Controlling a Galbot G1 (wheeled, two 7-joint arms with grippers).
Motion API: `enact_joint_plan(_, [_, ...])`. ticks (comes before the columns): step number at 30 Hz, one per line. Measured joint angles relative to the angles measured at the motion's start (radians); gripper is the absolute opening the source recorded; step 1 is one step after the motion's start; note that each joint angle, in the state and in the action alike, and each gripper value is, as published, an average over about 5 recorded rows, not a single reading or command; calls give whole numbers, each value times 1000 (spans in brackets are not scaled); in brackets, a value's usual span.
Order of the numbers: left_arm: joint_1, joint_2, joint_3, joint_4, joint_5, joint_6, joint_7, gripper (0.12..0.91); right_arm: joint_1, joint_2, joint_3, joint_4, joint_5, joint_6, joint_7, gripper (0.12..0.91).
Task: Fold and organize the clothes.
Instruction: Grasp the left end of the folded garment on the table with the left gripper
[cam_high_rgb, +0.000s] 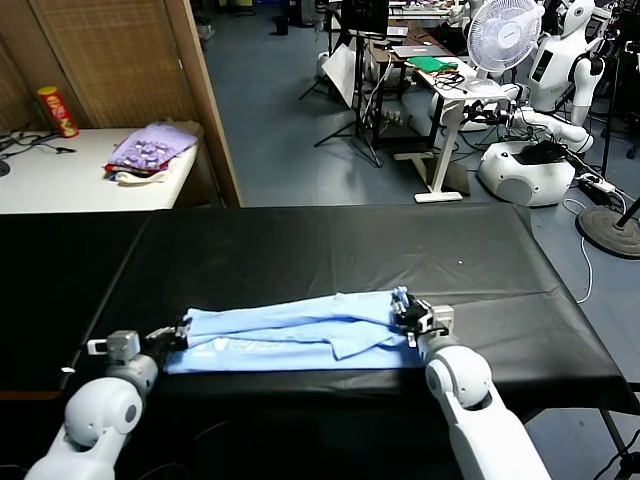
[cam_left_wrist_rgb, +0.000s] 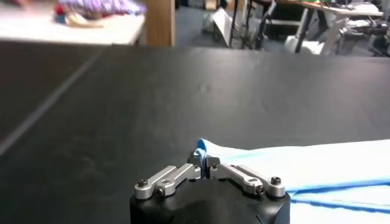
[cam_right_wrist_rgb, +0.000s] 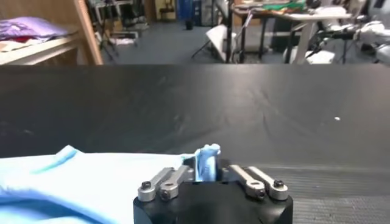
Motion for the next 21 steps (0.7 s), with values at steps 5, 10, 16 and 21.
enact_joint_plan(5, [-27,-23,8,30,97,-52,1,149,3,8,-4,-22,-29,61,-40,181])
enact_joint_plan(10, [-49,-34,8,48,117,-61,5,212,-23,-16,7,10,-22,54,-94,407])
enact_joint_plan(16, [-33,-21,-14,21,86,-56,9,532,-82,-65,43,133,25,25,-101,719])
enact_joint_plan(21, [3,-17,-46,-18,11,-54,9,752,-132,-88,68,228,37,21,-107,794])
